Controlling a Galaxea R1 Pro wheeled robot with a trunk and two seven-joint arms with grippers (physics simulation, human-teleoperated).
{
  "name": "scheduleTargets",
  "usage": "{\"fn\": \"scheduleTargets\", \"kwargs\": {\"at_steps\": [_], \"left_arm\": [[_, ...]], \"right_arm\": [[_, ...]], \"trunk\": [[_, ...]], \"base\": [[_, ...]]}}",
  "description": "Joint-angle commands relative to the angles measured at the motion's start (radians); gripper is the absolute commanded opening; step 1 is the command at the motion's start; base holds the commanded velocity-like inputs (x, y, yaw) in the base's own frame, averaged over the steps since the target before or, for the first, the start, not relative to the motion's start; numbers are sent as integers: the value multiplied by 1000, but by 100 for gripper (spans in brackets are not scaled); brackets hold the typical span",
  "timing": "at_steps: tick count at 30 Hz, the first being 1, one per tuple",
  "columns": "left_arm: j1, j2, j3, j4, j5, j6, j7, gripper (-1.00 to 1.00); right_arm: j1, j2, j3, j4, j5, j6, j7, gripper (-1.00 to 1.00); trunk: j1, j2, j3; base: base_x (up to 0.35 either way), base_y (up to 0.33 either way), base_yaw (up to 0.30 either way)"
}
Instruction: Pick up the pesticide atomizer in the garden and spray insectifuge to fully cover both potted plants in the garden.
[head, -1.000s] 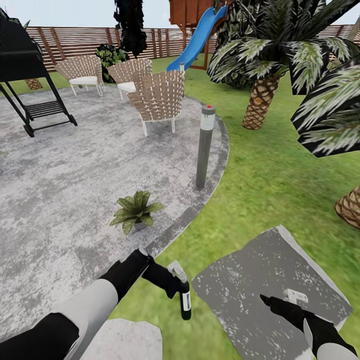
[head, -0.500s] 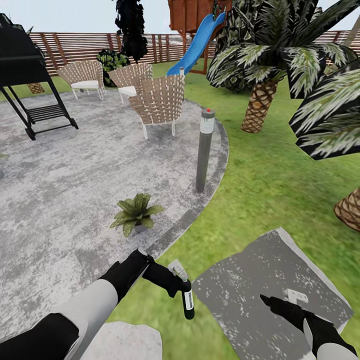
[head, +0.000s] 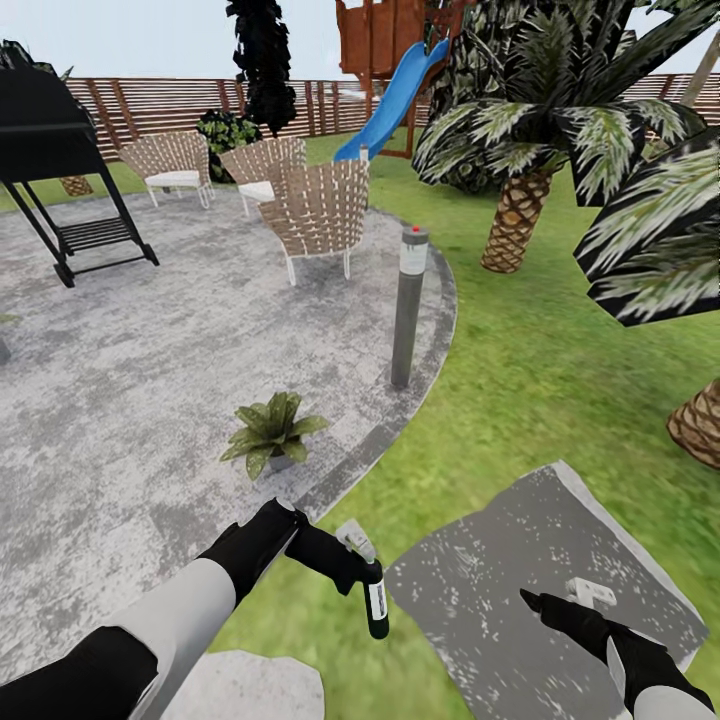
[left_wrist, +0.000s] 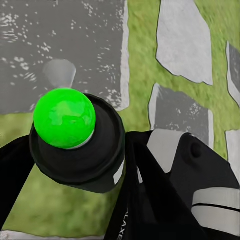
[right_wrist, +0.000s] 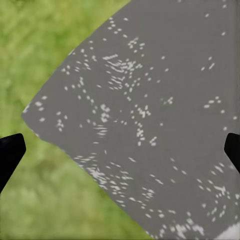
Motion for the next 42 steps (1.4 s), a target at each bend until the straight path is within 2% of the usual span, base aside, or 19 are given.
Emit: {"fn": "scheduleTargets", "kwargs": {"at_steps": [1,42], "left_arm": [[0,0,1,-2,-4,10,-5,-100],[0,0,1,-2,-4,10,-5,-100]], "right_arm": [[-1,1,-9,-2,5,5,8,100],[-1,1,-8,-2,5,5,8,100]], "trunk": [[0,0,1],[0,0,65]], "base": [[0,0,0],[0,0,0]]}}
